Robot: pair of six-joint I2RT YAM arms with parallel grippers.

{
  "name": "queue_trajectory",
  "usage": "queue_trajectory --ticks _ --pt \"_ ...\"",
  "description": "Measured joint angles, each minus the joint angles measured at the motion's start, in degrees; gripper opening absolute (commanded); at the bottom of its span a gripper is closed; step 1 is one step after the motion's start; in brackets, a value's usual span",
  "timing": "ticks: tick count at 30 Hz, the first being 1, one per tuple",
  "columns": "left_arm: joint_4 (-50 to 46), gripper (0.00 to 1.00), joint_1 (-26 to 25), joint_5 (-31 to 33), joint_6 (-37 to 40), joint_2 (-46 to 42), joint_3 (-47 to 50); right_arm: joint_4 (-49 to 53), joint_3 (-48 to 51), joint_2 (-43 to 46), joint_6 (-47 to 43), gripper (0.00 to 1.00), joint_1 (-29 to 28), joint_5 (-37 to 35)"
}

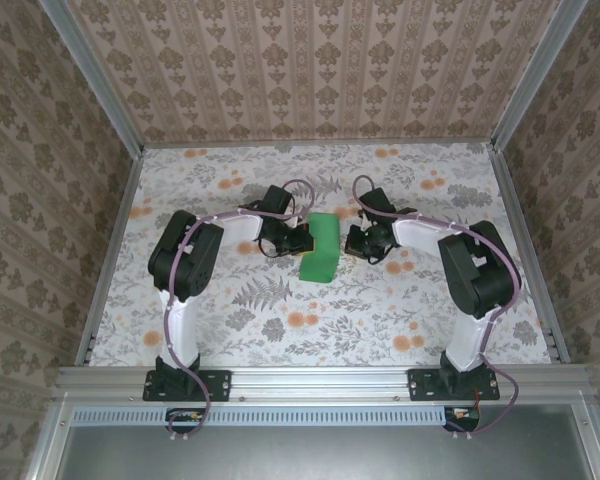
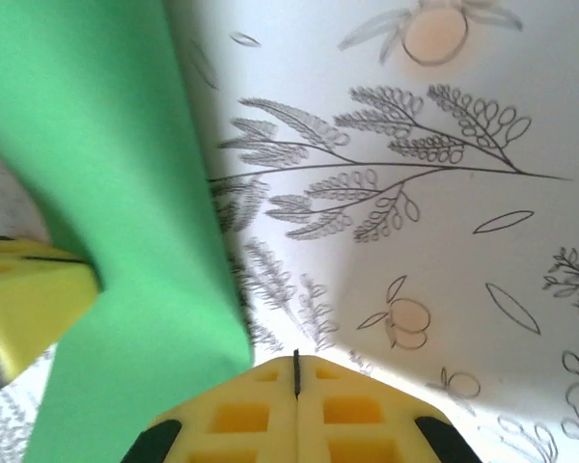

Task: Fold a paper plane with a square sheet of paper (pick it up from the middle)
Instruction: Fold the square sheet of paper in half at the center of the table.

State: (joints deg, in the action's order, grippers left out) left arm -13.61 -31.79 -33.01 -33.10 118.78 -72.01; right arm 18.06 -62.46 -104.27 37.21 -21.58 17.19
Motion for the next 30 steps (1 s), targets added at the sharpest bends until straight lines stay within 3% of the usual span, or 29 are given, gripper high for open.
queue_trajectory --ticks 5,12,22,30 --pt "0.02 0.0 0.0 -0.02 -0.28 0.0 0.0 -3.65 -0.15 1.75 0.7 0.0 -2.69 3.67" --pt "0.07 0.0 0.0 -0.02 -0.31 0.0 0.0 -6.99 -0.48 -3.34 2.67 0.0 -5.86 7.72" --pt "0.22 0.0 0.0 0.0 -0.5 0.0 0.13 -9.53 2.97 -4.28 3.21 0.0 -5.07 8.41" --pt "0.66 0.0 0.0 -0.04 -1.14 -0.02 0.39 -10.08 11.19 2.23 1.4 0.0 -1.97 8.61"
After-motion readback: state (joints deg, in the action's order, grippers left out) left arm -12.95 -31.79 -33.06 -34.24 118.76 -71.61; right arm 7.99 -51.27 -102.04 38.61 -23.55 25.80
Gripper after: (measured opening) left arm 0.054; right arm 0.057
